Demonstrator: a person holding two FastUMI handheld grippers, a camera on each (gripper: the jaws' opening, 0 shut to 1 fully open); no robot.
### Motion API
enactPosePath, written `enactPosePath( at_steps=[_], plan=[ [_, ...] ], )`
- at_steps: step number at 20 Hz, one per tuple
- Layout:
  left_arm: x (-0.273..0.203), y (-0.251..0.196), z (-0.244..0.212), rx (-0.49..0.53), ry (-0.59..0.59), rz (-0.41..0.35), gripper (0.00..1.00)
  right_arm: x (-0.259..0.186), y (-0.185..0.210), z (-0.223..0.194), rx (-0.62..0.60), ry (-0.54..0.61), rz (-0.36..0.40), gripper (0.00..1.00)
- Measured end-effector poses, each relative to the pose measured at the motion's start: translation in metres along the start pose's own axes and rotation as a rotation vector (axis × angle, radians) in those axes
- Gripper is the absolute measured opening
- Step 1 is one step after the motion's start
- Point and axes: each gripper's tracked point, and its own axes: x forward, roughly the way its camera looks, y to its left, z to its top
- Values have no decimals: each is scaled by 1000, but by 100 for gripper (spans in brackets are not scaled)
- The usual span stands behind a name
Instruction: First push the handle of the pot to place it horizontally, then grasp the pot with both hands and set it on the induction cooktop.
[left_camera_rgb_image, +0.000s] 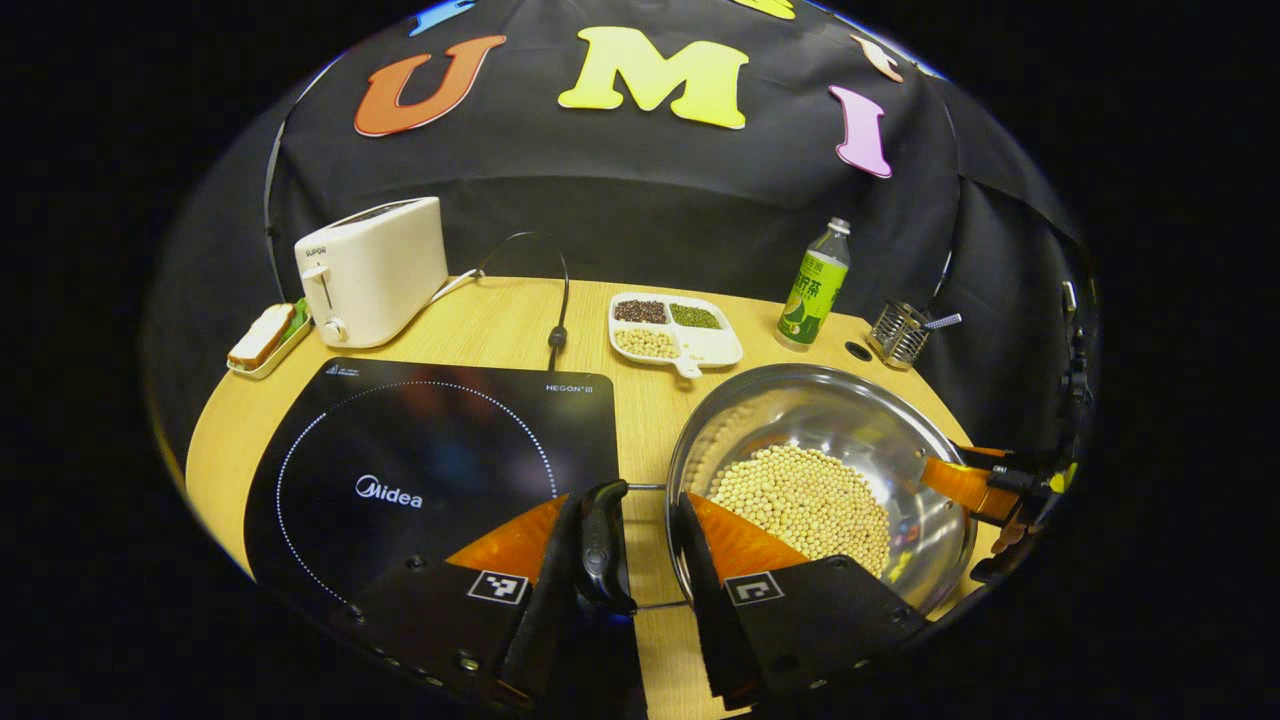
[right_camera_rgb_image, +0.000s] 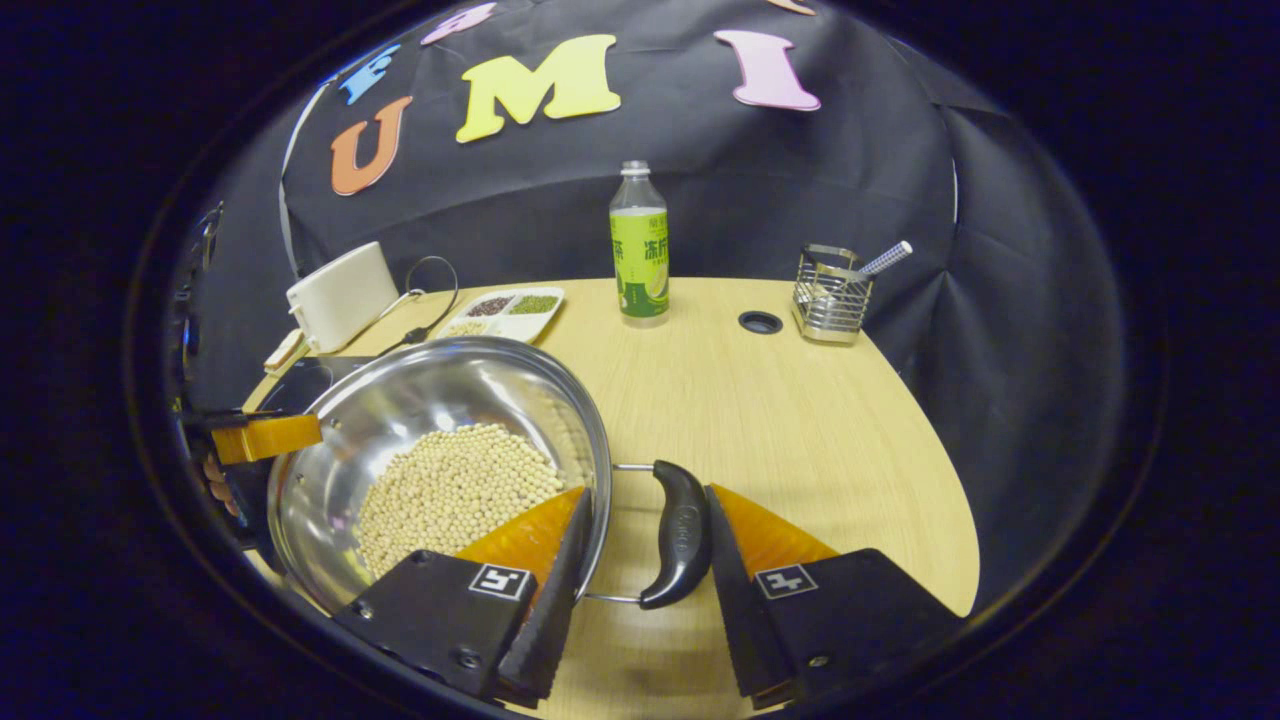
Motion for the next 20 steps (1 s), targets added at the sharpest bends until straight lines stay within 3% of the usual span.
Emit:
enactPosePath(
  at_steps=[2, 3, 4, 5, 6, 7, 12, 17, 18, 19, 20],
  plan=[
    [0, 0, 0, 8, 10, -4, 57, -2, 0, -1, 16, 26, -17, 65],
    [2, 0, -3, 13, 30, -8, 46, -1, 1, -1, 20, 42, -19, 65],
    [2, 0, -2, 32, 45, -13, 54, 0, 1, -1, 28, 57, -19, 65],
    [1, -1, -2, 48, 58, -16, 54, -3, 1, -1, 45, 72, -18, 65],
    [0, -1, -2, 56, 64, -19, 44, -5, 1, -1, 63, 83, -15, 65],
    [1, 0, -3, 52, 73, -19, 54, -6, 3, -2, 82, 100, -11, 64],
    [-20, -3, -12, 31, 121, -17, 52, -33, 5, -11, 123, 134, 6, 62],
    [-56, -11, 0, 92, 62, -12, 52, -70, 5, -14, 144, 114, 30, 60],
    [-63, -13, 4, 103, 43, -12, 42, -78, 6, -14, 144, 115, 32, 60],
    [-71, -14, 6, 98, 35, -14, 52, -87, 7, -12, 143, 113, 32, 61],
    [-79, -14, 7, 93, 28, -18, 52, -96, 10, -9, 139, 110, 31, 61]
  ],
)
